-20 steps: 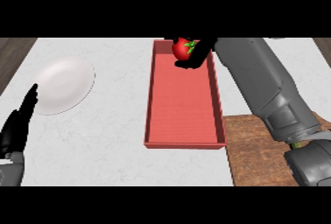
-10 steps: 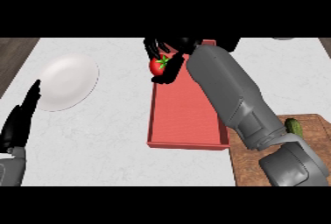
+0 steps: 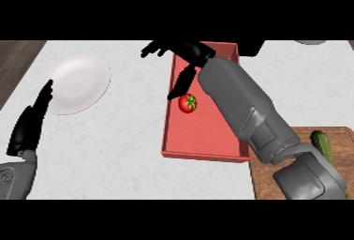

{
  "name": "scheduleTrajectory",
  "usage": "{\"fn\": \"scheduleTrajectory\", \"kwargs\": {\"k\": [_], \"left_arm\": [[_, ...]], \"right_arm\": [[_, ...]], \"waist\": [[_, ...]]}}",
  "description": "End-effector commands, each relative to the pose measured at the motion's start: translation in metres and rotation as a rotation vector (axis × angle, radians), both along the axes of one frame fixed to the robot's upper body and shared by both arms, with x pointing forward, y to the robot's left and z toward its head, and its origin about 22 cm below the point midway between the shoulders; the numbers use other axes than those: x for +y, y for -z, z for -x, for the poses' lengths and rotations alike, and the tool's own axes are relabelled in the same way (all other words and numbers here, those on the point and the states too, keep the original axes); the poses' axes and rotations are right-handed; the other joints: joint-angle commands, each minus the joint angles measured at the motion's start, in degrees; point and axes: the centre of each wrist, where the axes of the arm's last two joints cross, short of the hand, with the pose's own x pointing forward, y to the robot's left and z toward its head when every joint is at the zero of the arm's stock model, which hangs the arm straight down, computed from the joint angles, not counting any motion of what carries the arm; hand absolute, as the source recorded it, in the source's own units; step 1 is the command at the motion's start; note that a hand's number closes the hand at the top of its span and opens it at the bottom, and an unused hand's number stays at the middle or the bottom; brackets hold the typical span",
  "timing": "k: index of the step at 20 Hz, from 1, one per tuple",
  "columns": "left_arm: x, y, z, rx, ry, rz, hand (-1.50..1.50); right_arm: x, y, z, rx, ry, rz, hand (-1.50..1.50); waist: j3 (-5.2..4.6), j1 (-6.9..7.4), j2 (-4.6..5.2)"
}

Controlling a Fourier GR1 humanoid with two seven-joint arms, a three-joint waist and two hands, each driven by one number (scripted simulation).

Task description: Pick the tomato from the cutting board and place it in the cardboard box

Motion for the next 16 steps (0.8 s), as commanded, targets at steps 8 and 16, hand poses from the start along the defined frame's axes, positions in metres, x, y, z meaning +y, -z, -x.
{"fn": "scheduleTrajectory", "kwargs": {"k": [8, 16], "left_arm": [[-0.001, 0.008, 0.010, 0.018, -0.020, -0.006, 0.00], [-0.009, 0.020, 0.012, -0.012, -0.027, 0.006, 0.00]], "right_arm": [[-0.010, -0.014, -0.007, 0.062, 0.068, -0.403, -1.50], [-0.106, -0.035, -0.027, 0.127, 0.104, -0.516, -1.50]], "waist": [[0.07, -1.31, -0.06], [0.06, -0.93, 0.55]]}}
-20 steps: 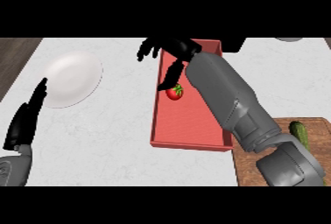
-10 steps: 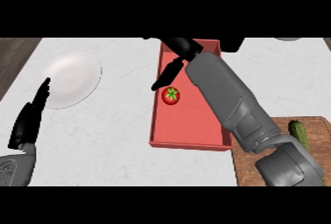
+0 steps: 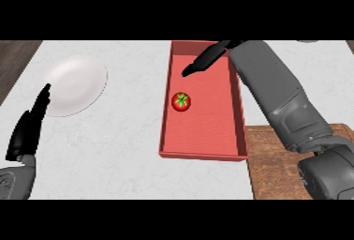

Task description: Pick the tomato from the cutting board and place it in the cardboard box

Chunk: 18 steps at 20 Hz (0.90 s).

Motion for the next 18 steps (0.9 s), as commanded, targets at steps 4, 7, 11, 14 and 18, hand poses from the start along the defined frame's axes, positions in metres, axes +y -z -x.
{"fn": "scheduleTrajectory", "kwargs": {"k": [4, 7, 11, 14, 18], "left_arm": [[-0.006, 0.001, 0.003, -0.013, 0.014, 0.001, 0.00], [-0.001, 0.001, 0.002, -0.016, 0.033, -0.011, 0.00], [-0.007, -0.013, -0.011, -0.023, 0.030, -0.015, 0.00], [-0.007, -0.016, -0.014, -0.040, 0.045, 0.009, 0.00], [-0.013, -0.017, -0.014, -0.041, 0.059, 0.018, 0.00]], "right_arm": [[-0.100, -0.014, -0.007, 0.033, 0.099, -0.040, -1.50], [-0.136, -0.037, -0.007, 0.033, 0.145, -0.048, -1.50], [-0.180, -0.039, 0.002, 0.004, 0.147, -0.028, -1.50], [-0.204, -0.038, 0.008, 0.010, 0.163, -0.007, -1.50], [-0.229, -0.041, 0.016, 0.006, 0.145, 0.065, -1.50]], "waist": [[0.06, 1.01, 0.61], [0.06, 1.58, 1.14], [0.15, 1.43, 1.39], [0.21, 2.11, 1.89], [0.33, 2.90, 2.04]]}}
